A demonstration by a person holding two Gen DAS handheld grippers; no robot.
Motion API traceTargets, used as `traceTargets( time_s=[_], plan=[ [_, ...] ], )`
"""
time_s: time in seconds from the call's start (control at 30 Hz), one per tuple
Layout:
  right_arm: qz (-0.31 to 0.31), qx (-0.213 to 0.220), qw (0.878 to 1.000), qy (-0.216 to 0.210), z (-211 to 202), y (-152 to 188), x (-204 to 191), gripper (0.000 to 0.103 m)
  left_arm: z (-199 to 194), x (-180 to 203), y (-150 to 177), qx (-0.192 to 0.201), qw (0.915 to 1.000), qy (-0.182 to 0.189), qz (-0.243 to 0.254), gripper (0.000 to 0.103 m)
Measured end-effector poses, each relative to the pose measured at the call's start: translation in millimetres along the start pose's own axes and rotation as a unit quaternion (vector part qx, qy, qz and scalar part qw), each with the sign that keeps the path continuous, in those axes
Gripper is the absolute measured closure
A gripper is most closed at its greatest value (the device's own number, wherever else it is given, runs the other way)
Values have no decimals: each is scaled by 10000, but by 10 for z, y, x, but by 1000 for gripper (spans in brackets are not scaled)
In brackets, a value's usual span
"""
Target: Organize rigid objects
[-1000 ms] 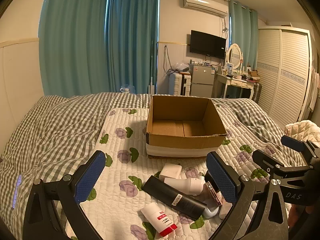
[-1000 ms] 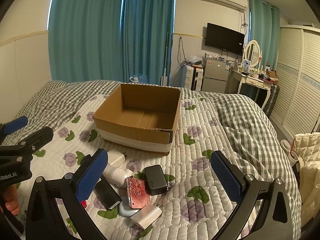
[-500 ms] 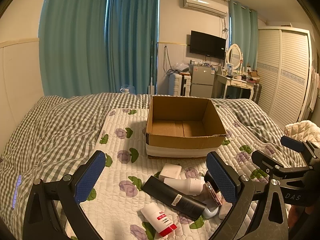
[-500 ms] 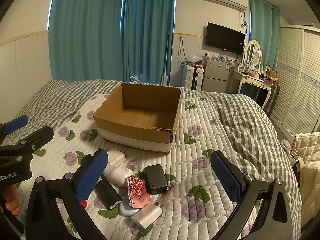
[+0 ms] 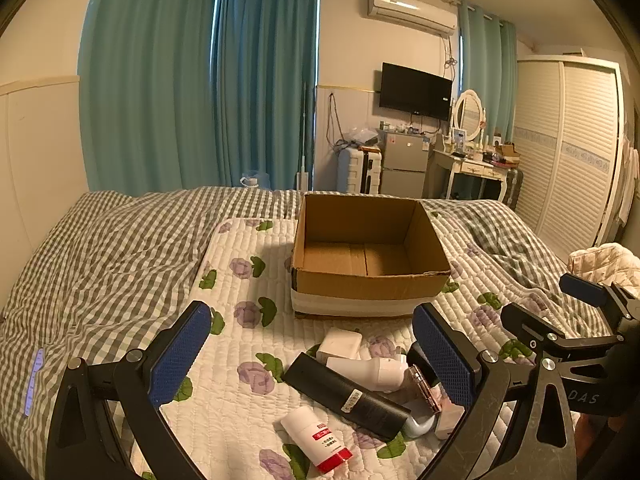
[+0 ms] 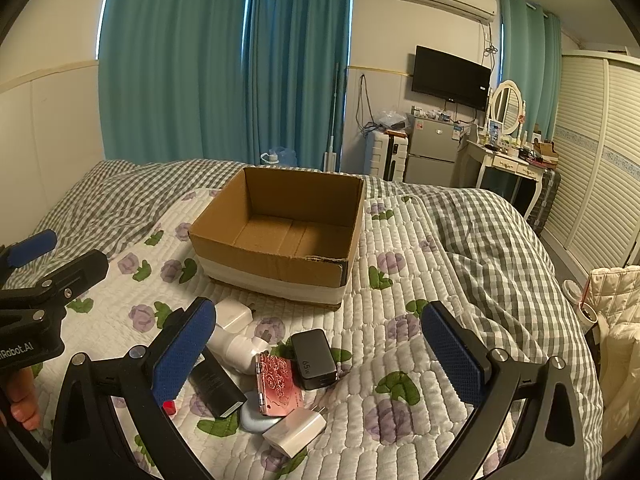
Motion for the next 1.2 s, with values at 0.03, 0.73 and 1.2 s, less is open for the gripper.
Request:
traceTargets(
  time_s=[0.03, 0.73, 1.2],
  plan=[
    [-8, 8, 10000, 6, -6, -7, -5, 0, -11, 11, -4, 14, 10000, 11, 5, 0],
    [19, -832, 9964, -129, 447, 417, 34, 0, 702, -4, 1064, -2071, 9777, -337, 74, 7],
    [-355, -1483, 9880, -242, 717, 744, -171, 0, 864, 150, 1534, -2943, 9555, -109, 134, 55]
  ],
)
Point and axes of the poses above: each gripper's, at about its wrist camera, not at the fingertips, and z roughly the way its jaws point, x to its right, y to its underside, the point moved 7 cm from there along z, roughly the way its jaws point, and after that the axes turned 2 degrees about x, right-handed, at the moved point
